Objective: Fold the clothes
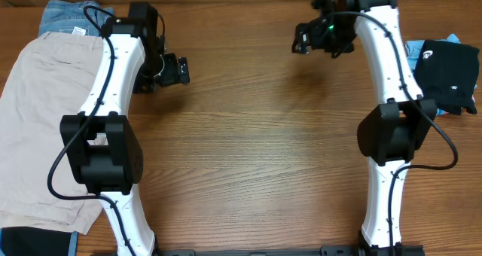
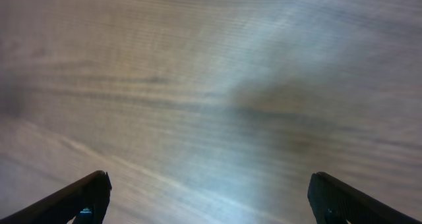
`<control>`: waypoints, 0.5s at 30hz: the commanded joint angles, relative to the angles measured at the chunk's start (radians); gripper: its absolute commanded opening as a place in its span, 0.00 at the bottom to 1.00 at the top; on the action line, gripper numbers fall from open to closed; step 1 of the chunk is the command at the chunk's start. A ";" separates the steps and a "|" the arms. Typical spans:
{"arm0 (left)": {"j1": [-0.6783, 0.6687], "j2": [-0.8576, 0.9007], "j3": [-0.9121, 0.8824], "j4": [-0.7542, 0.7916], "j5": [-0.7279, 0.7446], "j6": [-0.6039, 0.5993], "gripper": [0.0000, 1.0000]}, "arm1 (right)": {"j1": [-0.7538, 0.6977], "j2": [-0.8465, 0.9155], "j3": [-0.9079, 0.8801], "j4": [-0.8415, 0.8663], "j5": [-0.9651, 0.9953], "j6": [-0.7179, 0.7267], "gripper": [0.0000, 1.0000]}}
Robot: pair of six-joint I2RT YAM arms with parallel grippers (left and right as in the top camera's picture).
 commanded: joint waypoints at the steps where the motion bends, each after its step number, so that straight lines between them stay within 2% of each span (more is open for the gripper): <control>1: 0.006 -0.002 -0.004 -0.055 0.030 0.032 1.00 | 0.017 -0.043 0.013 -0.042 0.064 0.035 1.00; 4: 0.004 -0.009 -0.004 -0.098 0.023 0.032 1.00 | 0.019 -0.060 0.013 -0.087 0.135 0.095 1.00; 10: -0.026 -0.023 -0.005 -0.216 0.003 0.034 1.00 | 0.018 -0.122 0.013 -0.167 0.145 0.099 1.00; 15: -0.066 -0.023 -0.005 -0.348 0.002 0.022 1.00 | 0.019 -0.208 -0.010 -0.228 0.206 0.195 1.00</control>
